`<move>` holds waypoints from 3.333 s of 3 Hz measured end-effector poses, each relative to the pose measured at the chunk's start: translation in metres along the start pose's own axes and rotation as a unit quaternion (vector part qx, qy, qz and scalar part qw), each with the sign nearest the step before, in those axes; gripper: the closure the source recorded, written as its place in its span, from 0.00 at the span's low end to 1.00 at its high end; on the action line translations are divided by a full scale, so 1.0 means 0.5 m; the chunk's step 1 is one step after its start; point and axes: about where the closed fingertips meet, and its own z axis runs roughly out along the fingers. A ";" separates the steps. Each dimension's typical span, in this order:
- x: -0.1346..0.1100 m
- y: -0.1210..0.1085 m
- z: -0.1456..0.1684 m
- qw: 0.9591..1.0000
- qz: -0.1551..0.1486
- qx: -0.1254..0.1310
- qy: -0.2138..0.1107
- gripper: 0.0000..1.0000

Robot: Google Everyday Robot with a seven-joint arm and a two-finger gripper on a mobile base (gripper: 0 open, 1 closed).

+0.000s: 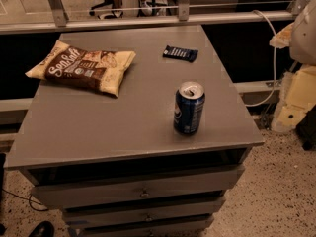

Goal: Knock pepsi can over

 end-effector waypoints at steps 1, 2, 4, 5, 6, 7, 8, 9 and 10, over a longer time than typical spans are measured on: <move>0.000 0.000 0.000 1.000 0.000 0.000 0.000 0.00; -0.006 0.002 0.005 1.000 0.005 -0.003 -0.015 0.00; -0.072 0.020 0.107 0.986 0.040 -0.054 -0.151 0.00; -0.133 0.020 0.146 0.968 0.050 -0.076 -0.235 0.00; -0.177 0.017 0.186 0.943 0.057 -0.092 -0.315 0.00; -0.207 0.011 0.226 0.920 0.052 -0.097 -0.377 0.00; -0.235 0.004 0.265 0.897 0.036 -0.099 -0.430 0.00; -0.290 -0.022 0.277 0.876 0.017 -0.096 -0.473 0.00; -0.368 -0.062 0.262 0.855 0.000 -0.088 -0.512 0.00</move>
Offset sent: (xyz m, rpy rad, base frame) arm 0.0007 0.0066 -0.0106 0.0791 0.0230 -0.0017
